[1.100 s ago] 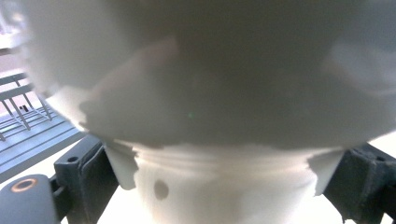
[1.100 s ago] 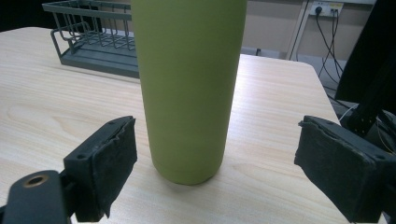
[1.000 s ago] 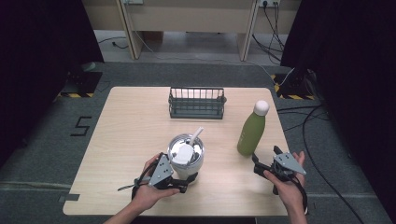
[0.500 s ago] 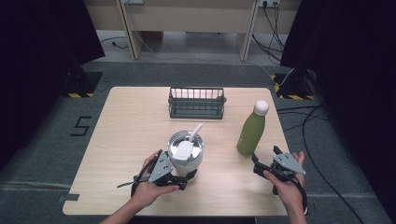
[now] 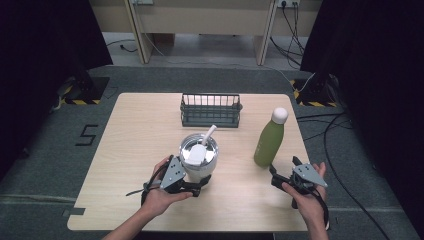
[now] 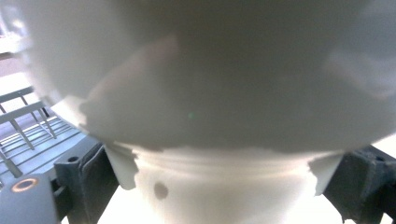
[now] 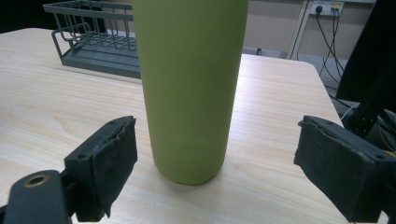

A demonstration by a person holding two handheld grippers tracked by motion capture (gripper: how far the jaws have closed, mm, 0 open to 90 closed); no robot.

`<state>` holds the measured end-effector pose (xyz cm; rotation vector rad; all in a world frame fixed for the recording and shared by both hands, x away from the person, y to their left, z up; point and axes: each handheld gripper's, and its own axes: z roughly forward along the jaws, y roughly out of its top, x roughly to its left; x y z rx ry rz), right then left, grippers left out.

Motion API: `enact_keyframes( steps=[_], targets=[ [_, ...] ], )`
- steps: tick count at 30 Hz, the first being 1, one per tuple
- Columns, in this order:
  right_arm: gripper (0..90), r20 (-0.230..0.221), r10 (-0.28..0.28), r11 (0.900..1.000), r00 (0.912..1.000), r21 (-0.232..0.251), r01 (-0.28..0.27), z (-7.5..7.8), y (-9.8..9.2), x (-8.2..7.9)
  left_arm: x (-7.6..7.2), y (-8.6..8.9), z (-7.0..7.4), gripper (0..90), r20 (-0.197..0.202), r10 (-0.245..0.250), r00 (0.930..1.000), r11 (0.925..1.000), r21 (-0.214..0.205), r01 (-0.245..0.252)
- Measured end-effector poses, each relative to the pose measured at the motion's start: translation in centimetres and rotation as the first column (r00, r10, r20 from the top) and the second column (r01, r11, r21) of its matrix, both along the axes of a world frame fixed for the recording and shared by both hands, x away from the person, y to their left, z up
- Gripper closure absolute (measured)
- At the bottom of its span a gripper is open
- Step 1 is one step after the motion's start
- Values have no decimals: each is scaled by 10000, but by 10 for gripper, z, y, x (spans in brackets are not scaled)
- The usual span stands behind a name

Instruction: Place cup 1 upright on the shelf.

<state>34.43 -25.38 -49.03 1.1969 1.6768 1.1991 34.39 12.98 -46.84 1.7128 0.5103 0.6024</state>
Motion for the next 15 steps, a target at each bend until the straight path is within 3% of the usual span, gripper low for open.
enact_keyframes(
  steps=[15],
  targets=[
    [128,0,45,10000,10000,30,-45,0,1,0,15,2,10,96,141,328,9994,9995,26,-328]
  ],
)
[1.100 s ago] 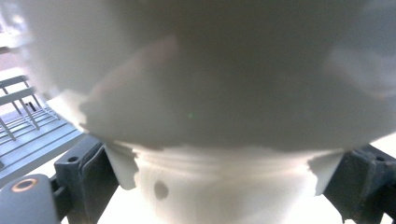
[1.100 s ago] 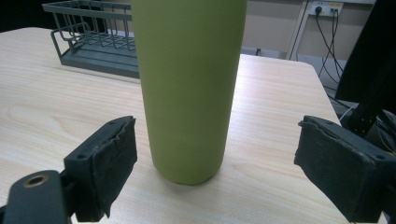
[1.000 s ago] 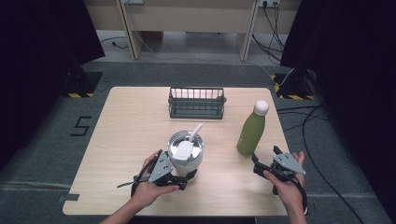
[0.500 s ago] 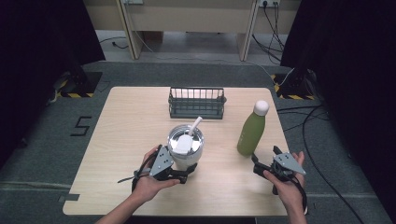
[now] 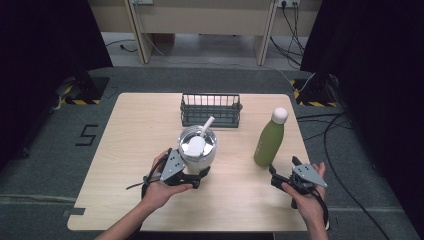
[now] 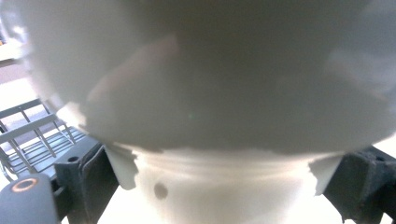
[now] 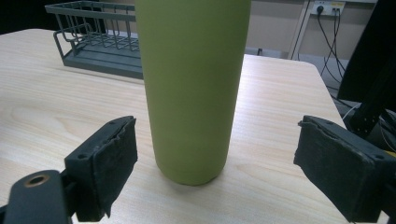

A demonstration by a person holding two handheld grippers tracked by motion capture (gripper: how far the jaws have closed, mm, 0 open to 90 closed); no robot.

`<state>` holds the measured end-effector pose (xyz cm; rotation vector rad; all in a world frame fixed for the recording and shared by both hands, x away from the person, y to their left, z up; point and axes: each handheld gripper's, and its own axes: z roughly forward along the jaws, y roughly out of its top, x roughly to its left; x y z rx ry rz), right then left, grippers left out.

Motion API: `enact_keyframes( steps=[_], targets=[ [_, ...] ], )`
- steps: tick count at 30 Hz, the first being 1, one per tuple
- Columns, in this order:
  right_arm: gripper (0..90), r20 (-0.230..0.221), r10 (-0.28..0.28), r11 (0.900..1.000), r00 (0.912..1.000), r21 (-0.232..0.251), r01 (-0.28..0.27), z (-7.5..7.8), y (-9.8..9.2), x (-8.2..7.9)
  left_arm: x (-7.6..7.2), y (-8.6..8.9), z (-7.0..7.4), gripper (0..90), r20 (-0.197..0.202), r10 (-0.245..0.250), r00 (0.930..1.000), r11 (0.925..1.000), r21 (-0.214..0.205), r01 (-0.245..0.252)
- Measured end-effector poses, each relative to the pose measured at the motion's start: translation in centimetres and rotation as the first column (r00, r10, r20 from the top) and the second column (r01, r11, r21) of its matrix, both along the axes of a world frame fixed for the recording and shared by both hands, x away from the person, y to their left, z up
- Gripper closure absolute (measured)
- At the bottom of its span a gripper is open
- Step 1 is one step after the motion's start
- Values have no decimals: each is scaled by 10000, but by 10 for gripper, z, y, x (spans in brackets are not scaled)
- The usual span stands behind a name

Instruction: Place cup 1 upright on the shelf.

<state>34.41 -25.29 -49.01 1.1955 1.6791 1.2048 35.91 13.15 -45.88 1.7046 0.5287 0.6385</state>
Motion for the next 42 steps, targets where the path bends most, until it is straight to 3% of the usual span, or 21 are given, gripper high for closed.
enact_keyframes(
  steps=[42],
  targets=[
    [132,4,12,10000,10000,37,-12,0,0,0,37,-7,18,96,293,501,9983,9987,70,-503]
  ],
)
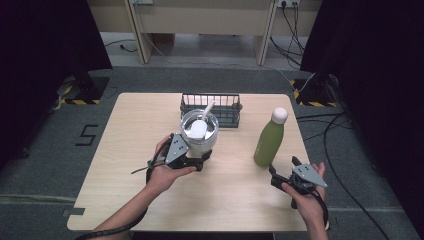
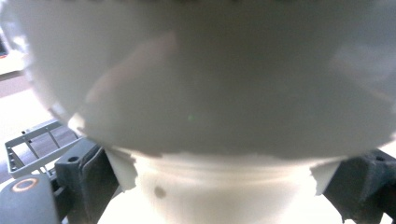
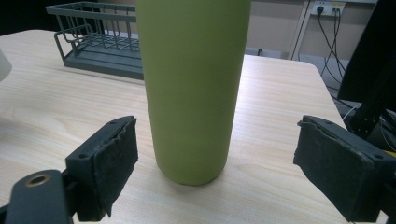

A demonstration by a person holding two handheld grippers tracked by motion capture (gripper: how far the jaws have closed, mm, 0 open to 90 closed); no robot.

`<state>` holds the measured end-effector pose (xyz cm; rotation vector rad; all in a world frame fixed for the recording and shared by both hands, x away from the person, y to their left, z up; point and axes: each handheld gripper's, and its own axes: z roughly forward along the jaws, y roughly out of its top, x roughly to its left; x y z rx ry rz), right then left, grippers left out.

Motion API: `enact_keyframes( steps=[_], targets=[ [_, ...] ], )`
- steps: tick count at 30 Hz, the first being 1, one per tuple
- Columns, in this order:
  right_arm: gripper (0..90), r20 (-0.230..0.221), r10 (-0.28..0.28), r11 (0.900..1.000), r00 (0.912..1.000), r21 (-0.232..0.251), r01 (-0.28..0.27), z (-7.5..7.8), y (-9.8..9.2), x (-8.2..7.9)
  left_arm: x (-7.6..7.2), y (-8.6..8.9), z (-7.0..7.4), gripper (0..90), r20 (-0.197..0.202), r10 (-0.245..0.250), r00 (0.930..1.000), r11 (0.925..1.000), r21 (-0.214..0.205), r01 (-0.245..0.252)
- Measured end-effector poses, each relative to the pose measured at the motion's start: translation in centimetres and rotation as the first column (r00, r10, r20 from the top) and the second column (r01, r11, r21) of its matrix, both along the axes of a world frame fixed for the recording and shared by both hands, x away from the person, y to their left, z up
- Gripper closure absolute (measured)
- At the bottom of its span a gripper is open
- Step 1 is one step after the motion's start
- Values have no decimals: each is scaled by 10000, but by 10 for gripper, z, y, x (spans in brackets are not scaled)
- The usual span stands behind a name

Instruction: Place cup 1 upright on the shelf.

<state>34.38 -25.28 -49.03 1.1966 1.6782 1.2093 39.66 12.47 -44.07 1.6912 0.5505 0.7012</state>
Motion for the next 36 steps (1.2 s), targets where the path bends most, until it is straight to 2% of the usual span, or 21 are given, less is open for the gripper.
enact_keyframes(
  steps=[36],
  targets=[
    [132,-6,-5,10000,10000,3,5,0,0,0,30,-4,8,97,71,460,9989,9989,-19,-460]
  ],
)
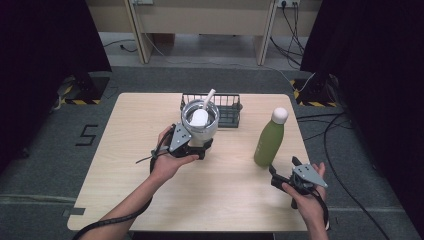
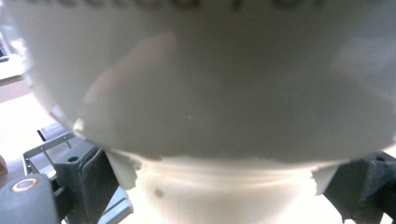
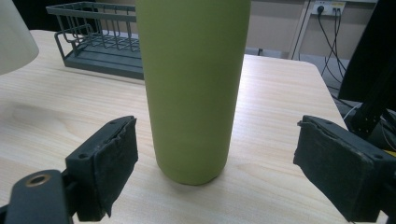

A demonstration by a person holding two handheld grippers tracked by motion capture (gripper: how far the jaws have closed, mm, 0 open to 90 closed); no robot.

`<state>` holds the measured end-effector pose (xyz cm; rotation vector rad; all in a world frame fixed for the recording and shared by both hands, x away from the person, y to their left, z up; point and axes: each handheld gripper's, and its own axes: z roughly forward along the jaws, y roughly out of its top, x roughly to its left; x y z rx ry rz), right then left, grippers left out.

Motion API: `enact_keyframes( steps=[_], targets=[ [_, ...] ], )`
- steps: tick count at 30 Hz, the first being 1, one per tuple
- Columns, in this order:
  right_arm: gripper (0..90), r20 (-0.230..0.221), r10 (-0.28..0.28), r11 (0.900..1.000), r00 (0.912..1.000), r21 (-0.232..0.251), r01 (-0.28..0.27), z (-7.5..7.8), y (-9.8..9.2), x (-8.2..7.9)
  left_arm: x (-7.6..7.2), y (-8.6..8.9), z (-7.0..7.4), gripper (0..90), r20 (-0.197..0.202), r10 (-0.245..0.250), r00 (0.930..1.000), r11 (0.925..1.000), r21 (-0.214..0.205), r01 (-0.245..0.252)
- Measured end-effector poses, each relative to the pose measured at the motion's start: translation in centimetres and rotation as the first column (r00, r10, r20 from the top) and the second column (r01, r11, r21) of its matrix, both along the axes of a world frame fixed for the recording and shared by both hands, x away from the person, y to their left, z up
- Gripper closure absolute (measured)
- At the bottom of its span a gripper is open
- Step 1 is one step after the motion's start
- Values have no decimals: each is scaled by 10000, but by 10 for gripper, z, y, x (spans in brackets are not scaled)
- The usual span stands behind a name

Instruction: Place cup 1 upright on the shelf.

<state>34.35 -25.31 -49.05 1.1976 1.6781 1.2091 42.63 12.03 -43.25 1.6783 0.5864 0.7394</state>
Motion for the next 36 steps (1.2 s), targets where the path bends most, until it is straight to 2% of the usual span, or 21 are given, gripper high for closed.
enact_keyframes(
  steps=[7,11,36],
  targets=[
    [132,7,-16,10000,10000,19,16,0,0,0,8,-1,5,96,40,98,9999,9999,-60,-98],
    [132,-2,-21,10000,10000,50,21,0,0,0,12,-2,8,97,173,175,9997,9998,60,-176],
    [133,-14,0,9999,10000,102,1,-1,-1,0,41,-12,15,96,17,532,9986,9986,-14,-532]
  ],
)
